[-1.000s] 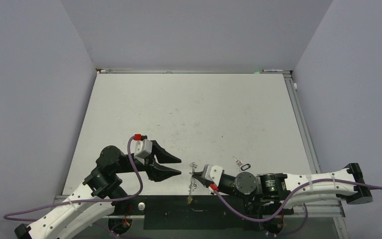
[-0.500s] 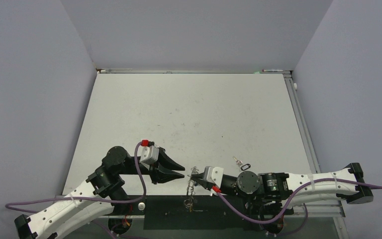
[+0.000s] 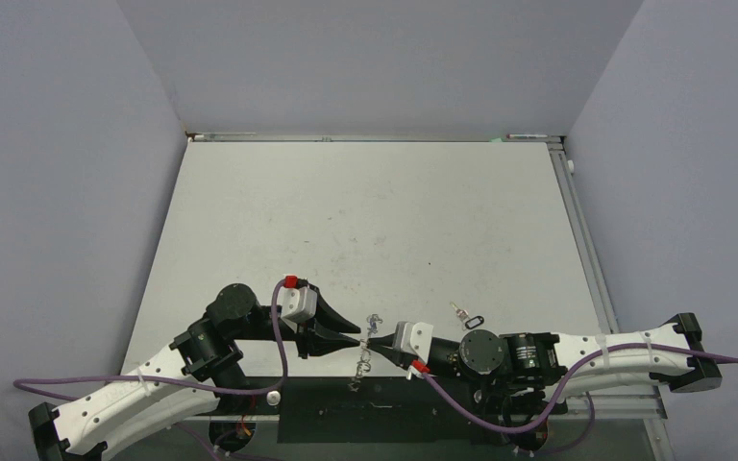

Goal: Put the keys on the keyring

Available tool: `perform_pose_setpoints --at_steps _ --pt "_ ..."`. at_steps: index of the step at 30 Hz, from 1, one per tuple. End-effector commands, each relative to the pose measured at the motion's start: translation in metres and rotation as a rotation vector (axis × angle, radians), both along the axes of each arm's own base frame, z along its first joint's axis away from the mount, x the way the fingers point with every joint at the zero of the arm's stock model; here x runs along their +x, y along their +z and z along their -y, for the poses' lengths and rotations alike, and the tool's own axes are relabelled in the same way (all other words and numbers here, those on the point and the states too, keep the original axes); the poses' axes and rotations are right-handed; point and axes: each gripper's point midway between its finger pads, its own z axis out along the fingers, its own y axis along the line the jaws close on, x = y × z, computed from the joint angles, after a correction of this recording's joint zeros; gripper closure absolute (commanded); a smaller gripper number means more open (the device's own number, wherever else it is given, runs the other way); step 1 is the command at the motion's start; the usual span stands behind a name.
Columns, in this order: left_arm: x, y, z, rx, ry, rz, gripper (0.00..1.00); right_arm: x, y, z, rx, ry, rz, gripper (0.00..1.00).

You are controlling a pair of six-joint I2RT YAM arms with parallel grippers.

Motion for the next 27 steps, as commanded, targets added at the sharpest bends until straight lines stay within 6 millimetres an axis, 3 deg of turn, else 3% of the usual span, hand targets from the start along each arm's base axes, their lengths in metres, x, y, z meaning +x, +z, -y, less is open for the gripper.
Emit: perform_pose_setpoints --at_steps 1,15,21,27 --pt "0.0015 0.0154 0.0022 -0.026 0.009 0.038 0.78 -0.0048 0.0441 -0.0077 0.13 0.016 -0.016 0.95" --pt "-0.0026 0.0181 0.0028 -0.032 0.01 0.048 0.79 -0.004 0.038 -0.009 0.118 0.008 -0.022 0.95" --pt "-0.0034 0.022 0.001 -0.047 0.012 0.059 0.71 -0.0036 0.0362 -0.0085 0.114 0.004 -0.027 0.95" --pt "-0.0031 0.0219 0.0017 -0.046 0.012 0.058 0.75 -0.0053 0.0371 -0.0104 0.116 0.012 -0.029 0.95"
